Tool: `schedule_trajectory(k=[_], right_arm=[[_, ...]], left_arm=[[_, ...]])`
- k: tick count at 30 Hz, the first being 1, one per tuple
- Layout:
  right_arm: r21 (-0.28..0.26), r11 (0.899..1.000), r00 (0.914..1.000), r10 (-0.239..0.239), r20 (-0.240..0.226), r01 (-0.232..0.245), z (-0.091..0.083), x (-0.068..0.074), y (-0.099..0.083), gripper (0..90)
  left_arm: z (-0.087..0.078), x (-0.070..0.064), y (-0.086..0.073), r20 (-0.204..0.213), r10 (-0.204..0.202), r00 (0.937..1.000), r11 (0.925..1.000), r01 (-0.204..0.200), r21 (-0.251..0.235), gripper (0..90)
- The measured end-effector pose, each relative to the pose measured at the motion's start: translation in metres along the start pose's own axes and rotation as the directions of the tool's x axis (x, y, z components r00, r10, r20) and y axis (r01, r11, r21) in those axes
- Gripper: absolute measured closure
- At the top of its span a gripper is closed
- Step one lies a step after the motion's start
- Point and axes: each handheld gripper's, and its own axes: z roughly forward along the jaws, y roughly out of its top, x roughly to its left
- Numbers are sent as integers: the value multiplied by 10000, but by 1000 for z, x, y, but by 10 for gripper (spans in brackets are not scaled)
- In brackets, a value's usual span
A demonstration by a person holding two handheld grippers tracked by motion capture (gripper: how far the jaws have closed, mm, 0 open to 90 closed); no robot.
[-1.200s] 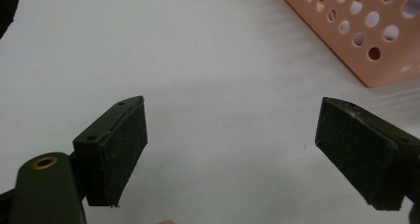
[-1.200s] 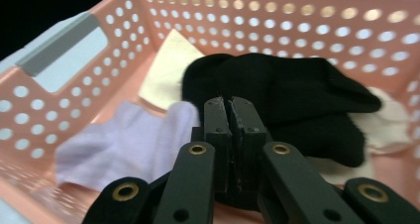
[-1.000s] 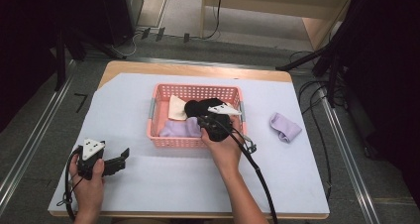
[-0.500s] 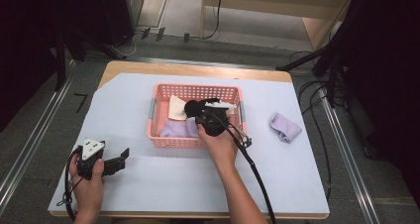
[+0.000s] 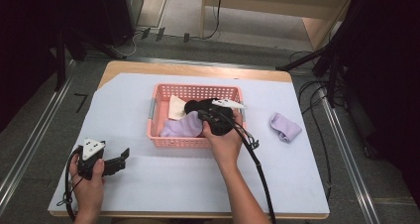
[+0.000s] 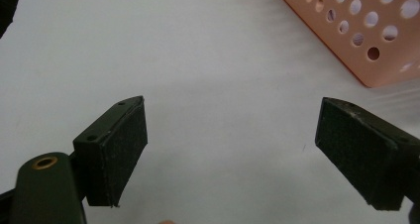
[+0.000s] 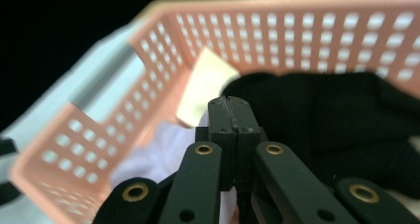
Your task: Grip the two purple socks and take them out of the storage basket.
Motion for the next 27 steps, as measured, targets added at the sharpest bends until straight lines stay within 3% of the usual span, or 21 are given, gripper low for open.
schedule_trajectory(k=[6, 11, 13, 15, 17, 19, 21, 27], right_arm=[[-1373, 9902, 9996, -233, 172, 254, -31, -6, 18, 900], [-2370, 9710, 9939, -53, 1102, 314, -56, -26, 31, 900], [-2763, 9606, 9869, 157, 1608, 298, -62, -33, 32, 900], [-2846, 9580, 9785, 252, 2049, 350, -62, -37, 31, 900], [-2345, 9709, 9761, 38, 2171, 484, -53, -38, 27, 900], [-1453, 9879, 9798, -251, 1984, 547, -39, -36, 20, 896], [-630, 9960, 9840, -525, 1704, 640, -23, -32, 12, 877], [614, 9970, 9940, -520, 963, 462, 5, -20, 0, 749]], left_arm=[[0, -1, 0, -50, 31, 10000, 10000, -30, 66, 137], [0, -1, 0, -64, 37, 10000, 10000, -37, 26, 137], [0, -1, 0, -42, 42, 10000, 10000, -42, 25, 137], [0, 0, 0, -60, 36, 10000, 10000, -35, 26, 137], [0, -1, 0, -63, 22, 10000, 10000, -22, 23, 137], [0, -1, 0, -69, 51, 10000, 10000, -51, 44, 137], [0, -1, 0, -66, 30, 10000, 10000, -29, 51, 137], [0, -1, 0, -60, 8, 10000, 10000, -8, 51, 137]])
